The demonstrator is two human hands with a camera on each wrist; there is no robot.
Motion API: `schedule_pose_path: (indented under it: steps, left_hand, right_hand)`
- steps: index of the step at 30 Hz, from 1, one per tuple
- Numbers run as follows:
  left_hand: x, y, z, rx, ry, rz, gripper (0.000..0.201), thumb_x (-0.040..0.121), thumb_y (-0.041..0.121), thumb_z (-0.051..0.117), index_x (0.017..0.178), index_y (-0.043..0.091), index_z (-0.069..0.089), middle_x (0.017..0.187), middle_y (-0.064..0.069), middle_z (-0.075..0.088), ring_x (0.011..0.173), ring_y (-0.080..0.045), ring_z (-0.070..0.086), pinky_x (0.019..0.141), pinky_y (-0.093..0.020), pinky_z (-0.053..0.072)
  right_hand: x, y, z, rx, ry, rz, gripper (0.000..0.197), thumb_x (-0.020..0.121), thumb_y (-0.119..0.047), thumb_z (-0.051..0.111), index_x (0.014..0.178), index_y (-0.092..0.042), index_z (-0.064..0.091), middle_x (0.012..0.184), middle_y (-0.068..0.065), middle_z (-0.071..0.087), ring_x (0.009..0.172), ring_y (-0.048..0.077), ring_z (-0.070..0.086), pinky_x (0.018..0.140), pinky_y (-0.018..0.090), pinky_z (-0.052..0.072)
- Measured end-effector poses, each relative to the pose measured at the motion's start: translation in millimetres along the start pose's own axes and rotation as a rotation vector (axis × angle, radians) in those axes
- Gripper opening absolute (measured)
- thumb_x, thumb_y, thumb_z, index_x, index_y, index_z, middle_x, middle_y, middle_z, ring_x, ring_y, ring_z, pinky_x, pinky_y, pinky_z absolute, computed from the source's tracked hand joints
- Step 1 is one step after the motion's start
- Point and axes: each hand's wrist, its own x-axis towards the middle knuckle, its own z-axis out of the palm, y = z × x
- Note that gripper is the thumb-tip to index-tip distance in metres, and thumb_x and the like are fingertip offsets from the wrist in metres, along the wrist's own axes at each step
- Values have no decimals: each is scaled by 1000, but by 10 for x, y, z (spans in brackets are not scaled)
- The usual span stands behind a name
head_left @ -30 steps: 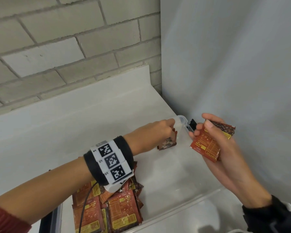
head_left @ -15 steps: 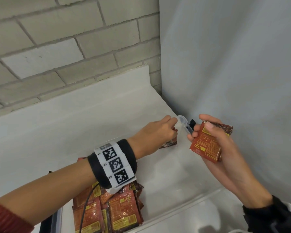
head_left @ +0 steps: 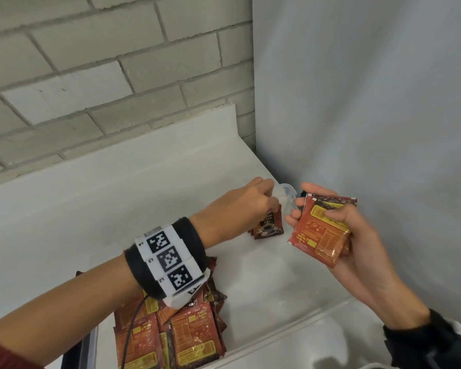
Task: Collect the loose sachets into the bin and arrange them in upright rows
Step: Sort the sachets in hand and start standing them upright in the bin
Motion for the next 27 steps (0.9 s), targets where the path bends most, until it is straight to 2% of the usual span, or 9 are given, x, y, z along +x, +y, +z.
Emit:
schedule_pose_path:
  steps: [2, 4, 6, 11, 15, 19, 21, 24, 27]
  left_hand:
    - [13, -3, -76, -137, 9, -61, 16, 92, 11, 54, 94, 3, 69, 87, -10, 52, 80, -22, 52, 62, -41, 49]
    - [20, 31, -197, -313, -21, -129, 26, 97, 19, 47, 100, 4, 68, 89, -6, 53, 78, -12, 49, 74, -28, 44]
    - [12, 95, -319, -464, -32, -186, 30, 100, 26, 44, 100, 8, 68, 86, -2, 58, 74, -6, 50, 73, -19, 41]
    - [-83, 272, -460, -921, -111, -402, 33, 93, 42, 52, 102, 13, 65, 86, -7, 70, 77, -18, 67, 81, -43, 54]
    - [-149, 311, -432, -1071, -146, -444, 35, 82, 23, 73, 113, 15, 60, 82, -6, 68, 68, -14, 65, 78, -37, 54]
    - [-166, 318, -411, -1146, -86, -479, 28, 83, 12, 72, 109, 7, 63, 80, -6, 67, 70, -16, 63, 73, -38, 54]
    - [-166, 305, -415, -1154, -52, -485, 20, 84, 10, 70, 104, 5, 65, 82, -8, 68, 73, -15, 63, 68, -30, 53]
    - [-174, 290, -471, -1145, 25, -486, 12, 83, 9, 71, 94, 7, 68, 79, -2, 71, 71, -7, 64, 65, -15, 47]
    - [-201, 289, -534, -1048, 178, -497, 12, 81, 11, 74, 93, 11, 71, 74, 1, 68, 69, -7, 62, 65, -21, 49]
  right_hand:
    - [7, 9, 2, -37, 12, 7, 43, 76, -14, 49, 116, -14, 64, 99, 12, 72, 92, 28, 71, 75, 38, 60]
    - [13, 17, 7, -74, 24, -8, 41, 78, -14, 51, 118, -15, 63, 104, 16, 71, 98, 31, 70, 82, 41, 57]
    - [19, 22, 10, -109, 39, -31, 38, 81, -15, 53, 117, -17, 64, 106, 17, 71, 99, 29, 69, 86, 41, 56]
    - [25, 26, 7, -168, 56, -71, 33, 82, -19, 56, 113, -22, 67, 103, 9, 72, 89, 19, 70, 78, 34, 57]
    - [24, 37, 1, -187, 47, -74, 31, 85, -21, 55, 114, -24, 66, 100, 9, 72, 87, 20, 71, 69, 27, 58]
    - [19, 52, 16, -191, 41, -65, 28, 84, -24, 56, 109, -23, 67, 101, 10, 72, 89, 21, 71, 71, 30, 59]
    - [9, 43, 33, -185, 24, -70, 28, 81, -29, 57, 105, -21, 66, 95, 7, 73, 84, 17, 71, 65, 26, 58]
    - [-3, 36, 49, -212, 12, -93, 54, 68, -54, 64, 109, -18, 65, 100, 5, 73, 87, 17, 71, 68, 25, 57]
    - [10, 67, 56, -245, -2, -107, 84, 55, -75, 71, 118, -20, 62, 112, 7, 71, 104, 21, 67, 89, 35, 55]
